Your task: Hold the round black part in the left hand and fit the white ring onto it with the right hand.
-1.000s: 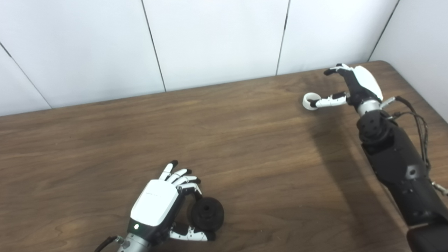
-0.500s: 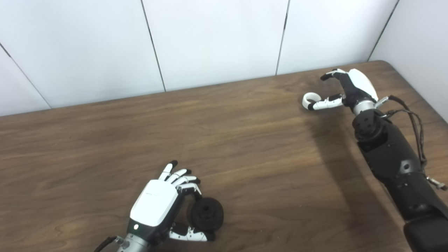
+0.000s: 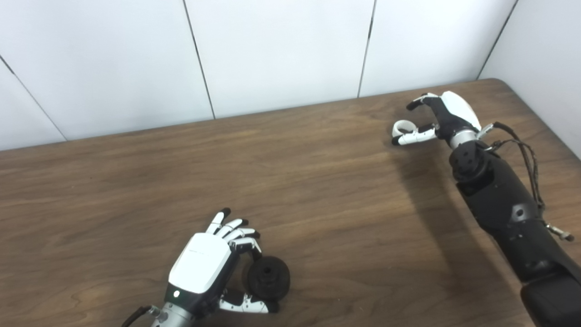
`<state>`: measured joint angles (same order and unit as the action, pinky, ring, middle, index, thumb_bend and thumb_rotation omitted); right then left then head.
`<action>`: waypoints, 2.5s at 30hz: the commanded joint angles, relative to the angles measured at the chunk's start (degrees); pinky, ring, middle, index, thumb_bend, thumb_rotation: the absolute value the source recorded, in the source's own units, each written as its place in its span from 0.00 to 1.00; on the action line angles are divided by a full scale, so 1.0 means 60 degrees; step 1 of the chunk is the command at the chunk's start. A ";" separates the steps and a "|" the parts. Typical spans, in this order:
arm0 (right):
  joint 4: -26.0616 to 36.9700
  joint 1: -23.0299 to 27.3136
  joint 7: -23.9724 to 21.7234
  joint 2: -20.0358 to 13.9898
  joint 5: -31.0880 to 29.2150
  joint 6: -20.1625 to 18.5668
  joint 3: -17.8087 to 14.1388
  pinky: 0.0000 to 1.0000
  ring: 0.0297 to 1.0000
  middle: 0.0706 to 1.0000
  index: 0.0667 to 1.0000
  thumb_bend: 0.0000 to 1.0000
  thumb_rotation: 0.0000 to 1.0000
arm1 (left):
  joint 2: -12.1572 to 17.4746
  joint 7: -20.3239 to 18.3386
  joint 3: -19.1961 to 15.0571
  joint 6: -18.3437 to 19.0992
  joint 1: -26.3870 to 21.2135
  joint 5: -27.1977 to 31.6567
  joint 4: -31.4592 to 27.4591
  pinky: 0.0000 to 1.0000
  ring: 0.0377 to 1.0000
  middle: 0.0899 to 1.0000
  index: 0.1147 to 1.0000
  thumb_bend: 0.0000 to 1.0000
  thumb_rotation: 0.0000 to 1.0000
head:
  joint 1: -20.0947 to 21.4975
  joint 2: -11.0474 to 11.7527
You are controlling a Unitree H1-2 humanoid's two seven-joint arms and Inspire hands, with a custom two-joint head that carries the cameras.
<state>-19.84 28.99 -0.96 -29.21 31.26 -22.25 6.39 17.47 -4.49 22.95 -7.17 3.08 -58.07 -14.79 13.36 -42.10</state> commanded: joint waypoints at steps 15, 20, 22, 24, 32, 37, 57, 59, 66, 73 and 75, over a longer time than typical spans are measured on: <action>-0.0181 0.0566 0.0203 -0.0268 0.0269 -0.0090 0.0179 0.97 0.94 0.90 0.63 0.88 0.26 | 0.0234 -0.0343 -0.0031 0.0049 0.0135 -0.0159 -0.0071 1.00 0.86 0.74 0.42 0.52 0.06 | -0.0024 0.0004; -0.0191 0.0493 0.0222 -0.0300 0.0205 -0.0050 0.0124 0.97 0.95 0.89 0.61 0.87 0.25 | 0.0227 -0.0305 -0.0027 0.0028 0.0140 -0.0166 -0.0056 1.00 0.86 0.74 0.42 0.52 0.05 | 0.0017 0.0005; -0.0208 0.0468 0.0256 -0.0306 0.0186 -0.0003 0.0099 0.97 0.95 0.89 0.60 0.87 0.24 | 0.0227 -0.0323 -0.0021 0.0045 0.0142 -0.0203 -0.0063 1.00 0.86 0.74 0.42 0.52 0.06 | 0.0017 0.0005; -0.0235 0.0455 0.0280 -0.0316 0.0175 0.0061 0.0091 0.97 0.95 0.89 0.59 0.87 0.24 | 0.0234 -0.0318 -0.0023 0.0045 0.0139 -0.0218 -0.0058 1.00 0.86 0.74 0.42 0.52 0.06 | 0.0032 0.0005; -0.0224 0.0427 0.0282 -0.0332 0.0145 0.0128 0.0079 0.99 0.95 0.88 0.58 0.85 0.21 | 0.0239 -0.0343 -0.0016 0.0063 0.0148 -0.0255 -0.0080 1.00 0.86 0.74 0.42 0.52 0.06 | 0.0022 -0.0003; -0.0201 0.0346 0.0527 -0.0294 0.0037 0.0487 -0.0041 1.00 0.95 0.85 0.46 0.54 0.14 | 0.0225 -0.0390 -0.0019 0.0073 0.0160 -0.0191 -0.0113 1.00 0.86 0.74 0.42 0.52 0.06 | 0.0037 -0.0011; 0.0165 0.0023 0.0265 -0.0453 0.0139 0.0579 0.0167 1.00 1.00 0.84 0.45 0.52 0.13 | 0.0176 -0.0228 0.0023 -0.0017 0.0149 -0.0218 -0.0013 1.00 0.86 0.74 0.42 0.52 0.05 | -0.0041 0.0009; 0.0418 -0.0072 0.0180 -0.0467 0.0107 0.0563 0.0144 1.00 1.00 0.84 0.45 0.52 0.13 | 0.0177 -0.0204 0.0032 -0.0030 0.0149 -0.0243 -0.0004 1.00 0.86 0.74 0.42 0.52 0.06 | -0.0043 0.0009; 0.1882 -0.0562 -0.0302 -0.0326 -0.0006 0.0379 0.0101 1.00 0.98 0.83 0.45 0.52 0.13 | 0.0110 -0.0277 0.0061 0.0017 0.0150 -0.0218 -0.0009 1.00 0.86 0.74 0.42 0.52 0.05 | -0.0136 -0.0006; 0.3161 -0.0958 -0.0860 -0.0188 0.0374 0.0341 0.0535 1.00 0.99 0.84 0.45 0.52 0.13 | 0.0038 -0.0282 0.0095 0.0069 0.0156 -0.0303 -0.0042 1.00 0.86 0.74 0.42 0.52 0.05 | -0.0213 -0.0033; 0.3591 -0.1052 -0.1077 -0.0174 0.0541 0.0309 0.0719 1.00 0.98 0.83 0.45 0.52 0.13 | 0.0013 -0.0294 0.0098 0.0091 0.0161 -0.0315 -0.0059 1.00 0.86 0.74 0.42 0.52 0.05 | -0.0255 -0.0052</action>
<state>-1.04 21.37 -7.04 -29.33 33.26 -20.88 10.80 16.96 -4.71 23.09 -7.26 3.18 -58.21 -14.89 11.87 -42.36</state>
